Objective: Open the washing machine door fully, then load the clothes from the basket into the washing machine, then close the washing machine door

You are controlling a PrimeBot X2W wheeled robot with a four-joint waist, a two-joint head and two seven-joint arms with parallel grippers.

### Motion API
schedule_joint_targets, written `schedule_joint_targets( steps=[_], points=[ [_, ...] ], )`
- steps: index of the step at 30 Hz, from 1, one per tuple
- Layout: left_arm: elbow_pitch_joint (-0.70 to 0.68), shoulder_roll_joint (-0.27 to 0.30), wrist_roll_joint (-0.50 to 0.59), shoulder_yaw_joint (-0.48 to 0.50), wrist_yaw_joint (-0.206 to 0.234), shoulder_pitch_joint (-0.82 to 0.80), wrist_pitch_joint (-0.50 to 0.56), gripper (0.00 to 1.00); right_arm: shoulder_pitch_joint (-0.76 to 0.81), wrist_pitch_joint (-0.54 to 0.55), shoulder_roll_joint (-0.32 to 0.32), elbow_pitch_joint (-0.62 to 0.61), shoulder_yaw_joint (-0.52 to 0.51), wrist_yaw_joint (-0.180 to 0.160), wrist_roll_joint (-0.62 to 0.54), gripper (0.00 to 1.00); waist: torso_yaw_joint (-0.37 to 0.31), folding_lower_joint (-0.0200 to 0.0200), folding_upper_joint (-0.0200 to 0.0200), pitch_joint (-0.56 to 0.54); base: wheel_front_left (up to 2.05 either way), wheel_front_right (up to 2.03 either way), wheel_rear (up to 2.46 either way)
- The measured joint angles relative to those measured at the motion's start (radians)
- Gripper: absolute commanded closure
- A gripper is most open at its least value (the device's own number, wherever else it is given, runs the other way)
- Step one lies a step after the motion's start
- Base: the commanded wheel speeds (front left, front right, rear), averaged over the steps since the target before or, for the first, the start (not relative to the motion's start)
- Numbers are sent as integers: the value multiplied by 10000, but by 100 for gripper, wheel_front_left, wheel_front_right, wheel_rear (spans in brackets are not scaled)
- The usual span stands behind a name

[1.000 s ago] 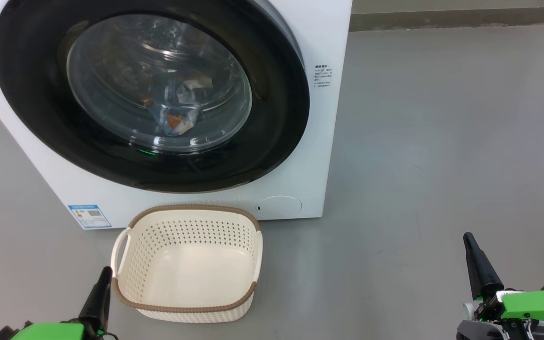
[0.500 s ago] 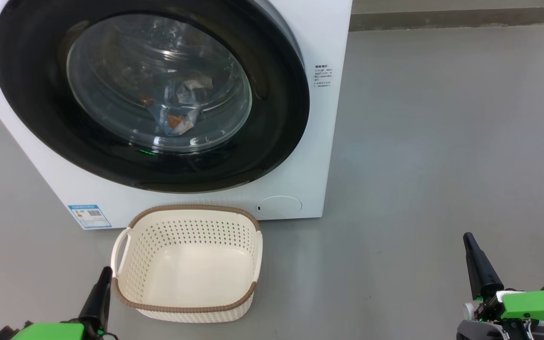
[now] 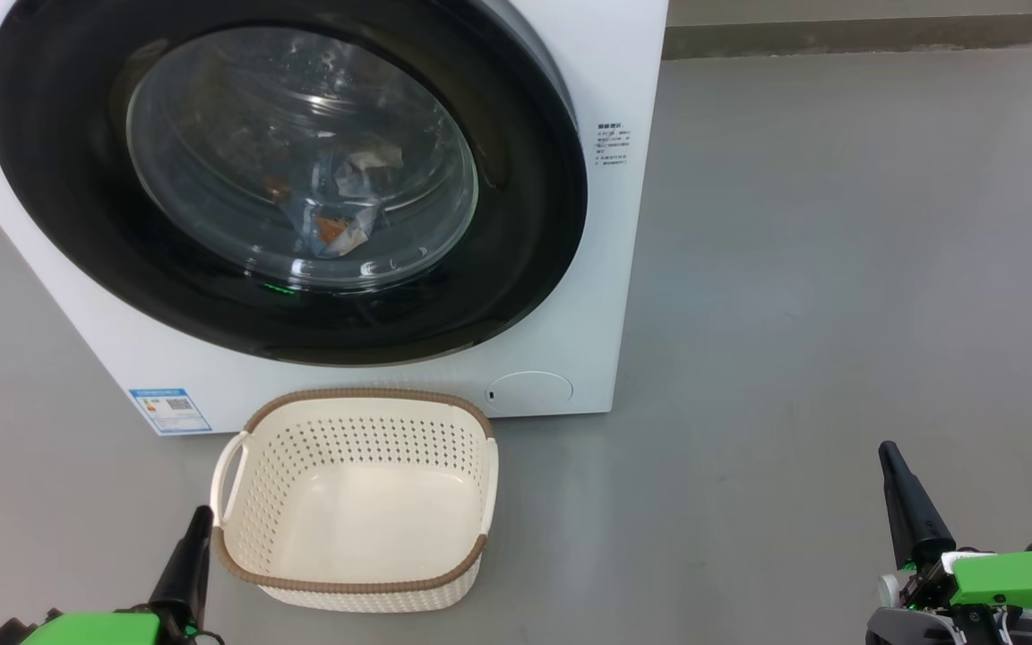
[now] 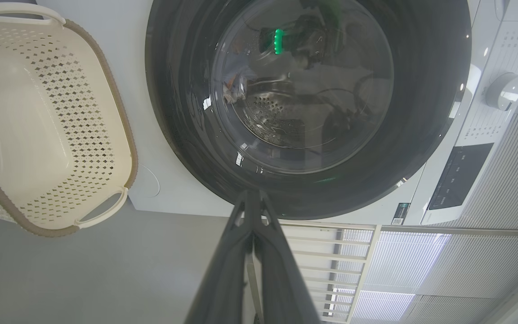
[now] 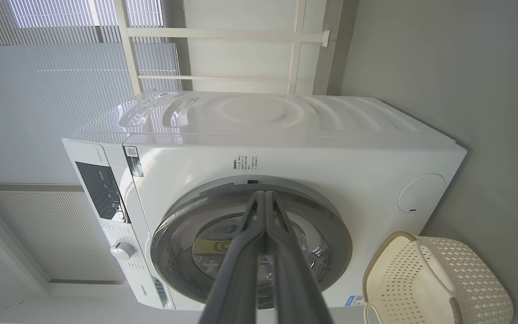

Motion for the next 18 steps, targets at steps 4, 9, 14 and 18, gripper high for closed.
schedule_joint_targets(
  steps=[4,9,14,18],
  points=[
    [0,0,0,0,0,0,0,100,1,0,0,0,0,0,0,100,0,-1,0,0,0,0,0],
    [0,0,0,0,0,0,0,100,4,0,0,0,0,0,0,100,0,0,0,0,0,0,0],
    [0,0,0,0,0,0,0,100,5,0,0,0,0,0,0,100,0,0,0,0,0,0,0],
    [0,0,0,0,0,0,0,100,5,0,0,0,0,0,0,100,0,0,0,0,0,0,0]
  ],
)
